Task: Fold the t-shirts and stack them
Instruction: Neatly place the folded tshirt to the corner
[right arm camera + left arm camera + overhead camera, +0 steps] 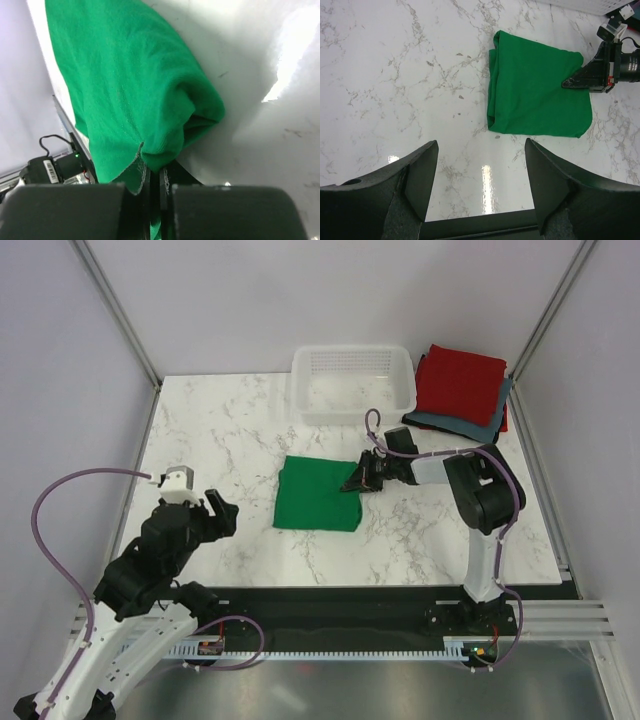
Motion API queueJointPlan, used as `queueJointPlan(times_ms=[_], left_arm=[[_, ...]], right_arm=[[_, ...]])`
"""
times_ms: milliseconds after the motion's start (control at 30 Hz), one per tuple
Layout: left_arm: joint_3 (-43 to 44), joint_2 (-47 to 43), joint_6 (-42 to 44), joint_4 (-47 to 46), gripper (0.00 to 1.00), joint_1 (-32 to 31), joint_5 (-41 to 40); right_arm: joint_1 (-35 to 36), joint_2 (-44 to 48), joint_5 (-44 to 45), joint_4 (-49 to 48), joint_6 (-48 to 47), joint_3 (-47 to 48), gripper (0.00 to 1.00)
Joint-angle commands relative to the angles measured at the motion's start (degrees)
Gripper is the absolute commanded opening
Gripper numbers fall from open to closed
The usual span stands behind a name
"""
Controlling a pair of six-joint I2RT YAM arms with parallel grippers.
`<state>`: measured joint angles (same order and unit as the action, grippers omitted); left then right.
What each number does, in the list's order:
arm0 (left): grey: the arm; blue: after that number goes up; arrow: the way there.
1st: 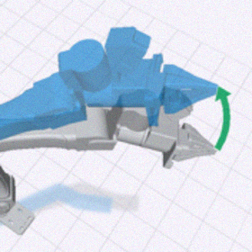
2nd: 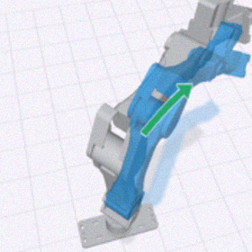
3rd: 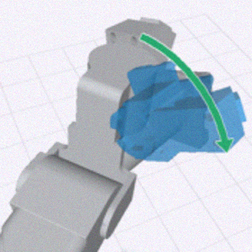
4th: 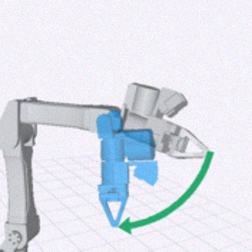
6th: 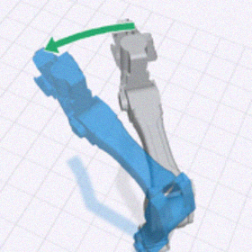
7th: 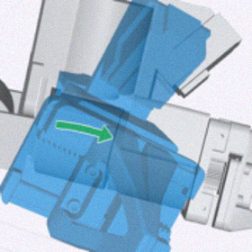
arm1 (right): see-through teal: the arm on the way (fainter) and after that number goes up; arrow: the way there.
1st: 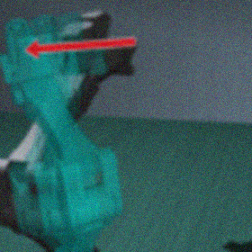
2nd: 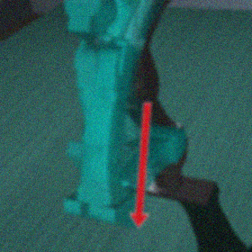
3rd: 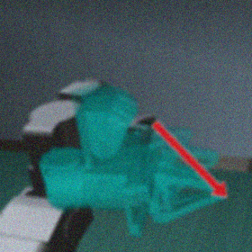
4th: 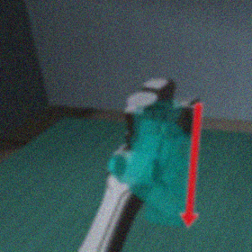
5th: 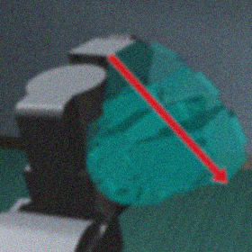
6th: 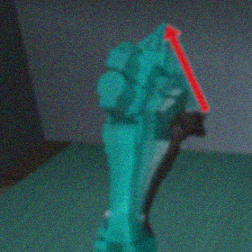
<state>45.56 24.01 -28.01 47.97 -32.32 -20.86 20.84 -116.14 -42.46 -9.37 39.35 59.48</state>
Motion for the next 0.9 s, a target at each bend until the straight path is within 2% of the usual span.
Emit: queueJointPlan(times_ms=[0,33,233,467,500,867], left_arm=[[-0.4,0.9,-1.9,-1.9,0.77,0.2,-1.8],[-0.4,1.0,-1.9,-2.0,0.77,0.2,-1.9],[-0.6,1.1,-2.0,-1.9,0.77,0.8,-2.1],[-0.7,1.6,-2.0,-2.0,0.76,2.0,-2.2],[-0.7,1.6,-2.1,-2.0,0.76,2.4,-2.0],[-0.8,1.9,-2.2,-2.0,0.76,2.6,-2.0]], right_arm=[[-0.5,5.7,4.3,9.2,-7.3,6.2,0.0],[-0.6,6.8,6.1,16.4,-11.1,7.7,0.0],[-1.7,14.0,15.4,31.6,-19.6,18.2,0.0],[-2.5,17.7,21.8,40.7,-24.1,28.3,0.0],[-2.6,18.1,23.3,43.8,-25.3,33.1,0.0],[-6.1,17.0,26.1,51.4,-29.6,51.1,0.0]])
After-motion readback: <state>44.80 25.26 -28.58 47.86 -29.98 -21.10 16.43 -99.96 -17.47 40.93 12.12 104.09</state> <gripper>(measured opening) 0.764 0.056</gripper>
